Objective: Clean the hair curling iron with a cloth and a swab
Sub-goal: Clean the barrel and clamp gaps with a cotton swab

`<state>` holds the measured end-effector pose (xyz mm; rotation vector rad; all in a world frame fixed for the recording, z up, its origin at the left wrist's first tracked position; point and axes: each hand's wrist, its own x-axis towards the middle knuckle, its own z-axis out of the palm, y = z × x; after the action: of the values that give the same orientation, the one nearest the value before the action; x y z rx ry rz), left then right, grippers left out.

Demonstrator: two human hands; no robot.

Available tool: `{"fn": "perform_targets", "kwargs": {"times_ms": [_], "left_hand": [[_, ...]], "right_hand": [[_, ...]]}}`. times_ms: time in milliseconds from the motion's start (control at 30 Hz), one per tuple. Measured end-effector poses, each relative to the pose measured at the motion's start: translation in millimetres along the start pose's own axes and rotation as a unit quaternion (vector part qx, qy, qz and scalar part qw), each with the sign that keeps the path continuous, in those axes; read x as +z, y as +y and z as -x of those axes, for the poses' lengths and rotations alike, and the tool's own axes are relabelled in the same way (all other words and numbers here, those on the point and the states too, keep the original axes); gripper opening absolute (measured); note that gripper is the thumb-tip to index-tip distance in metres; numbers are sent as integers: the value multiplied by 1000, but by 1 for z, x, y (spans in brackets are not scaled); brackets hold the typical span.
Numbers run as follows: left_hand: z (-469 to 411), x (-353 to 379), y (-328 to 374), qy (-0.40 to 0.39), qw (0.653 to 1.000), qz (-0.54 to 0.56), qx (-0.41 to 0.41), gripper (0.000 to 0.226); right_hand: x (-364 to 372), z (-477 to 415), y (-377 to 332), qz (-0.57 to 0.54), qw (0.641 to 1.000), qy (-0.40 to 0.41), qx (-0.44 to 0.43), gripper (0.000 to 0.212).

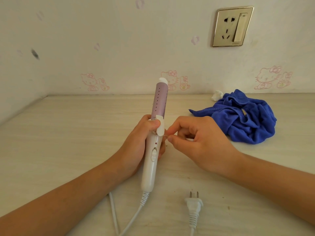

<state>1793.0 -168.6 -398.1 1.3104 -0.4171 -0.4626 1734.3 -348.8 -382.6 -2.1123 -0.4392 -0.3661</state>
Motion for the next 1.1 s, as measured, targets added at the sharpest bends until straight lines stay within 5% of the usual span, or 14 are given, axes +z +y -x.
{"fn": "perform_targets", "kwargs": {"times_ms": [233,333,667,733,800,867,1100], "left_hand": [[3,-1,1,2,999,-37,16,49],[2,-1,0,12,999,-33,20,43],[-1,-1,-1,-36,998,-32,29,42],[-6,0,4,-27,999,-29,17,56],[-10,-1,7,-13,1000,-27,1,72],[-6,-2,3,-33,999,-20,11,62],[1,-2,3,-68,997,-22,15,49]], "right_hand": [[-1,9,2,-81,996,3,-46,8],[7,13,0,-56,995,-63,-52,11],[3,8,2,-27,998,-38,-37,7],[-1,4,6,-23,1000,-6,-21,11],[-1,8,5,-4,999,-25,-29,14],[4,14,1,14,997,-56,-57,13],[-14,-3,9,-72,993,95,-18,7]]}}
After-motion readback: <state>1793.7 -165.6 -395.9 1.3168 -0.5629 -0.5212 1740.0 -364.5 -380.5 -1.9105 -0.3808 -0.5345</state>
